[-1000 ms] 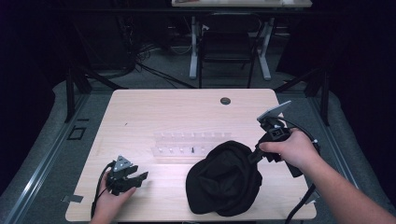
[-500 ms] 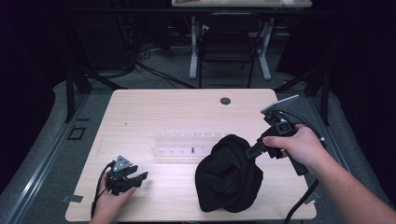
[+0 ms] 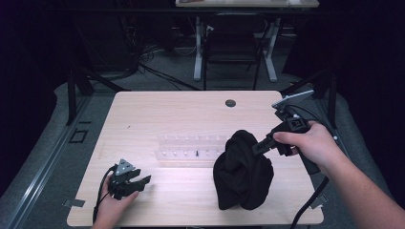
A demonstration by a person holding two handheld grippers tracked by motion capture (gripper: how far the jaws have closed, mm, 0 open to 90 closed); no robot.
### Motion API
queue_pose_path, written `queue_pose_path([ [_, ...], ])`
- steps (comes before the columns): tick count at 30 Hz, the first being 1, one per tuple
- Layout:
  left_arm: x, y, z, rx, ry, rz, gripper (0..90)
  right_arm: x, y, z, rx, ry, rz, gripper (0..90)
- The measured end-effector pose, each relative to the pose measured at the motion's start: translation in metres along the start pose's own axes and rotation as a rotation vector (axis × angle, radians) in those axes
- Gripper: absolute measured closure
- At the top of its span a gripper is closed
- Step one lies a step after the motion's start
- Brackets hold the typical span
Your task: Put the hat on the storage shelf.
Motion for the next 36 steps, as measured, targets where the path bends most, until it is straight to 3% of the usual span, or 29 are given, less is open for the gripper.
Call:
queue_pose_path([
  [16, 0.000, 0.001, -0.001, 0.011, 0.005, 0.000, 48.1, -0.021, 0.014, 0.028, 0.136, 0.143, 0.056, 88.1],
  [27, 0.000, 0.001, 0.000, 0.010, 0.004, -0.001, 48.1, -0.039, 0.031, 0.039, 0.188, 0.191, 0.084, 88.1],
  [36, 0.003, 0.000, -0.001, 0.002, -0.003, -0.008, 47.5, -0.045, 0.051, 0.045, 0.245, 0.233, 0.073, 88.1],
])
Point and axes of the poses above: each handheld gripper's, and its own axes: z roughly backward along the jaws, y roughly out of its top, x roughly to its right, the point moved 8 cm from there along -z, roughly forward along the jaws, and after that the axes turned 1 degree about -x, right-handed, at the moved point
